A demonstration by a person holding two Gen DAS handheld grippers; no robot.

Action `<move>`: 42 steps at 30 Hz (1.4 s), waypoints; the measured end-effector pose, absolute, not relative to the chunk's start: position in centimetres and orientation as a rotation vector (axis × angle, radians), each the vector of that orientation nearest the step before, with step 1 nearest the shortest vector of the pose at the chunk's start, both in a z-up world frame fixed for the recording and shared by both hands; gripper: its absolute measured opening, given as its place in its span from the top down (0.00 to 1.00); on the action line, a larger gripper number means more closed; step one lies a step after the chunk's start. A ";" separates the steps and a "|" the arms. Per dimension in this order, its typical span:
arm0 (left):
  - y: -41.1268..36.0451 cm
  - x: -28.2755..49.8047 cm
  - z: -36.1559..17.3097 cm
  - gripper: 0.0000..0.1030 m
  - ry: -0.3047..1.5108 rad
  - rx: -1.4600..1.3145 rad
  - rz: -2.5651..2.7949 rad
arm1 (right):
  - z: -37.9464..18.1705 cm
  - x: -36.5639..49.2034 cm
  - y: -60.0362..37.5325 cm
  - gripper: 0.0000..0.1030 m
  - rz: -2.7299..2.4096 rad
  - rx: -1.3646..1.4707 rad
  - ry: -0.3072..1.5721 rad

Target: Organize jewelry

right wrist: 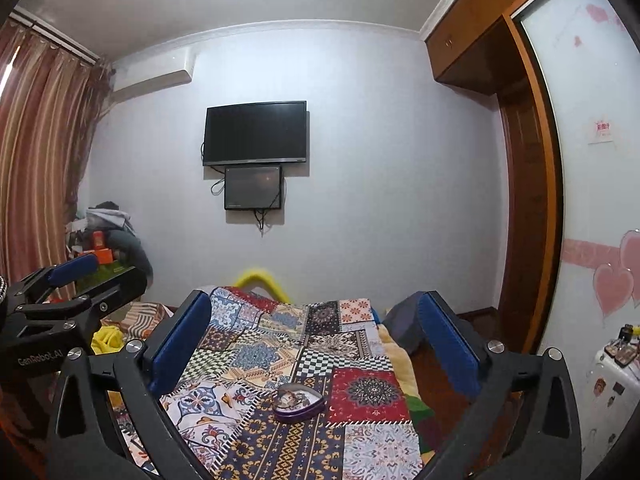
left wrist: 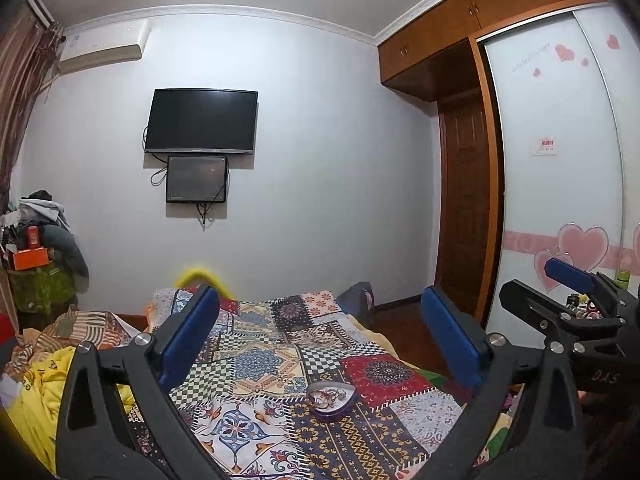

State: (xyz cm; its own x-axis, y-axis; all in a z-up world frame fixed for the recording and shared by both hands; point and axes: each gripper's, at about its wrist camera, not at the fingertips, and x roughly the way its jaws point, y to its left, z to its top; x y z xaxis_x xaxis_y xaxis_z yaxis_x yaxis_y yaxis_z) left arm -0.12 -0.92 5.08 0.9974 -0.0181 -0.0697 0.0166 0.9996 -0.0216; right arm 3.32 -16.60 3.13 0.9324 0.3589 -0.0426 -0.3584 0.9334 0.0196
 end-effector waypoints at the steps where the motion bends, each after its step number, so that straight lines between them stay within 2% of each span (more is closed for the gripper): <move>1: -0.9 -0.1 5.0 0.01 0.072 -0.022 -0.019 | 3.1 3.2 -16.6 0.00 0.366 0.010 0.047; 42: -0.9 1.2 4.0 0.00 0.123 -0.044 -0.021 | 3.1 3.4 -17.3 0.00 0.365 0.018 0.092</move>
